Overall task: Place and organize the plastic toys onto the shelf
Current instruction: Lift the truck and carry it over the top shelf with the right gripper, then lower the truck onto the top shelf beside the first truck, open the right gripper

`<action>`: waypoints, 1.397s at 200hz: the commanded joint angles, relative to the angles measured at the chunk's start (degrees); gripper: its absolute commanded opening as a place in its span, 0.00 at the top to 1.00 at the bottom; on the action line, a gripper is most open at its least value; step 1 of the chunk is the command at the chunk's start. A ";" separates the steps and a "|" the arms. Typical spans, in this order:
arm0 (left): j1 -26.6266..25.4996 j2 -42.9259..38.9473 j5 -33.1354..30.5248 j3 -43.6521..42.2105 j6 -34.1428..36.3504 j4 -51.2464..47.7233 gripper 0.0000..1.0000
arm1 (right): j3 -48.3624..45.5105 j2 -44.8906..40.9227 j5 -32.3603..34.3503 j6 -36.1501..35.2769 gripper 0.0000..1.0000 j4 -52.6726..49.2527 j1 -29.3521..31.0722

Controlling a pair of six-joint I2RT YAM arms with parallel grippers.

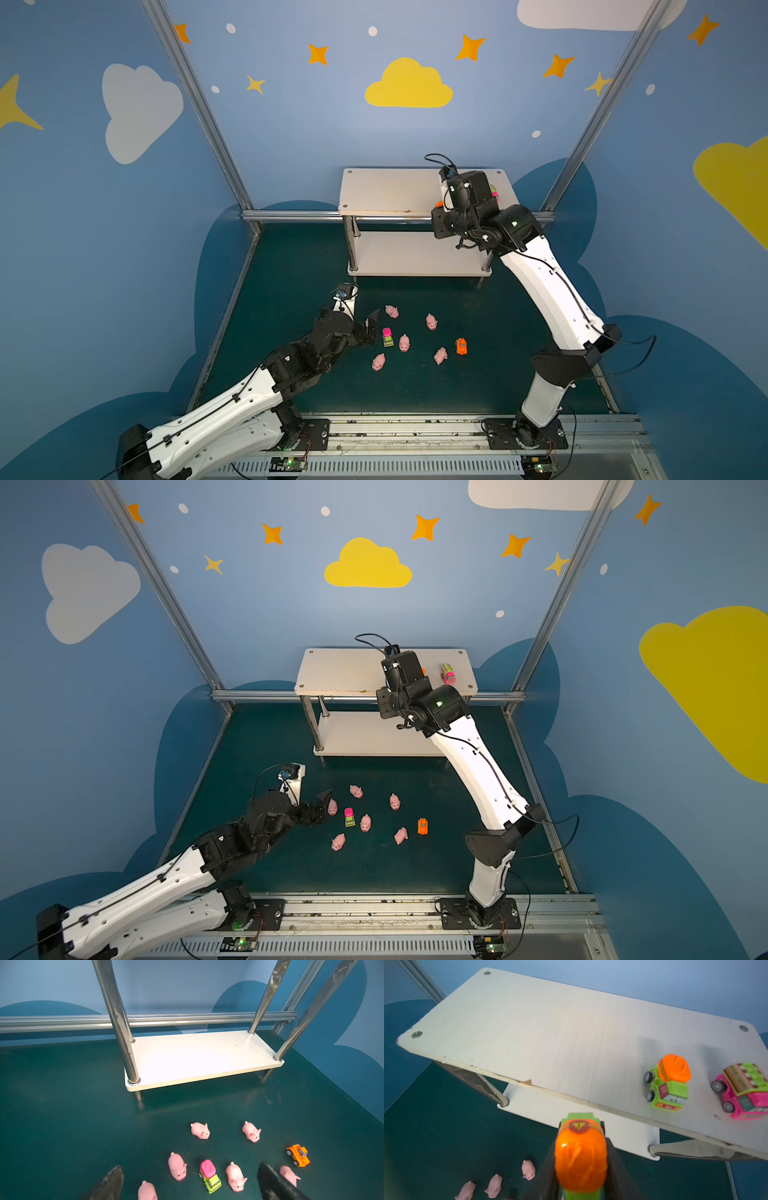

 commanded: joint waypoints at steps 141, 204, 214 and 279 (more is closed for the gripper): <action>2.78 1.14 0.52 1.74 2.26 0.62 0.00 | 14.31 12.60 -7.97 0.67 0.67 -0.15 -6.51; 3.34 2.02 1.41 1.77 2.60 1.06 0.00 | 15.60 14.48 -8.68 1.48 0.66 1.04 -7.37; 3.41 2.19 1.47 1.85 2.61 1.06 0.00 | 15.64 14.64 -8.72 1.53 0.65 1.21 -7.37; 3.76 2.37 1.91 1.93 2.69 1.02 0.00 | 15.63 14.61 -9.80 2.48 0.58 1.85 -7.50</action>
